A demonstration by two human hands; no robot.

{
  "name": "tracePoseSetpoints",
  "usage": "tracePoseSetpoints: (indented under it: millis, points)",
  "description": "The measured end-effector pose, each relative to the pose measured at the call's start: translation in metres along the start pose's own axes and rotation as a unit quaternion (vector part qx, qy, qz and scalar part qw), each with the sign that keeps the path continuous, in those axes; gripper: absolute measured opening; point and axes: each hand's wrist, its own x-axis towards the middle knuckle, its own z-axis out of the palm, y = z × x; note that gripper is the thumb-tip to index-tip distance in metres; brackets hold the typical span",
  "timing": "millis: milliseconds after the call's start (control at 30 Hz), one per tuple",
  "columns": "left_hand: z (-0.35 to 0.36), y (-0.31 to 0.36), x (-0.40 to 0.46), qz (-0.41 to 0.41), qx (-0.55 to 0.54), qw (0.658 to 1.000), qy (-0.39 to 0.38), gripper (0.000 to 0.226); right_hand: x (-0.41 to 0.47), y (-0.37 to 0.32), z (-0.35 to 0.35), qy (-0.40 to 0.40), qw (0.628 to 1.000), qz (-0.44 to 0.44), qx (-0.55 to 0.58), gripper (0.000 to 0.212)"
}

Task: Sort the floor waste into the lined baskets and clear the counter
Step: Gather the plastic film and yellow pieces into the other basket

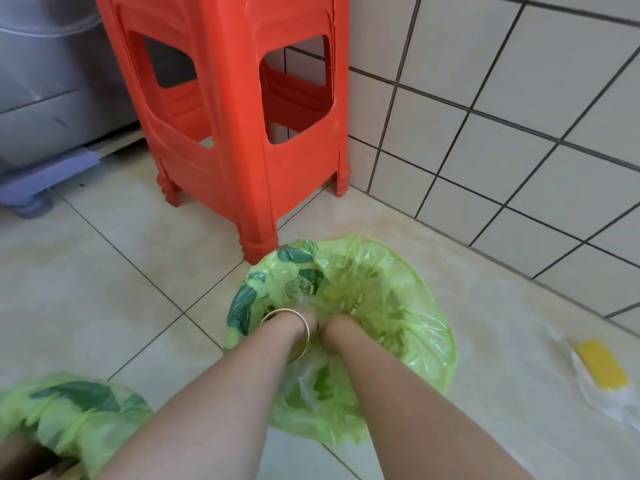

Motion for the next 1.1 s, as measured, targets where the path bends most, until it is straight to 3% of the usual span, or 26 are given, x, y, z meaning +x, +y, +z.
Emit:
tracePoseSetpoints:
  millis: [100,233,367,467,533,633,767,867,967,1033,1100]
  points:
    - [-0.005,0.007,-0.009,-0.001,-0.057,0.998,0.0,0.046,-0.015,-0.009,-0.01,-0.01,0.999,-0.038,-0.008,0.037]
    - [-0.013,0.013,-0.026,0.021,-0.099,0.995,0.026,0.043,-0.042,-0.006,-0.032,0.043,0.995,-0.066,0.066,0.035]
    - [-0.028,0.028,-0.045,-0.009,-0.043,0.999,0.025,0.053,-0.083,0.004,-0.053,0.086,0.991,-0.067,0.072,0.028]
    - [-0.035,0.039,-0.066,-0.006,0.118,0.988,0.096,0.045,-0.119,0.026,-0.069,0.139,0.973,-0.063,0.174,0.018]
    - [-0.037,0.054,-0.079,0.028,0.258,0.945,0.197,0.04,-0.137,0.046,-0.078,0.192,0.955,-0.081,0.21,0.02]
    - [-0.026,0.093,-0.106,0.086,0.305,0.903,0.29,0.036,-0.156,0.083,-0.089,0.249,0.92,-0.097,0.287,0.03]
    - [0.014,0.15,-0.14,0.301,0.117,0.884,0.338,0.026,-0.173,0.137,-0.094,0.303,0.891,-0.072,0.329,0.024]
    - [0.069,0.176,-0.148,0.382,0.009,0.873,0.302,0.018,-0.174,0.184,-0.088,0.305,0.91,-0.036,0.278,0.022]
    - [0.133,0.174,-0.138,0.361,-0.105,0.896,0.234,0.018,-0.161,0.227,-0.067,0.274,0.914,0.023,0.3,0.017]
    - [0.171,0.16,-0.123,0.286,-0.197,0.918,0.193,0.021,-0.147,0.248,-0.048,0.265,0.904,0.066,0.329,0.025]
    - [0.205,0.14,-0.103,0.203,-0.215,0.942,0.159,0.024,-0.131,0.264,-0.029,0.25,0.905,0.094,0.331,0.032]
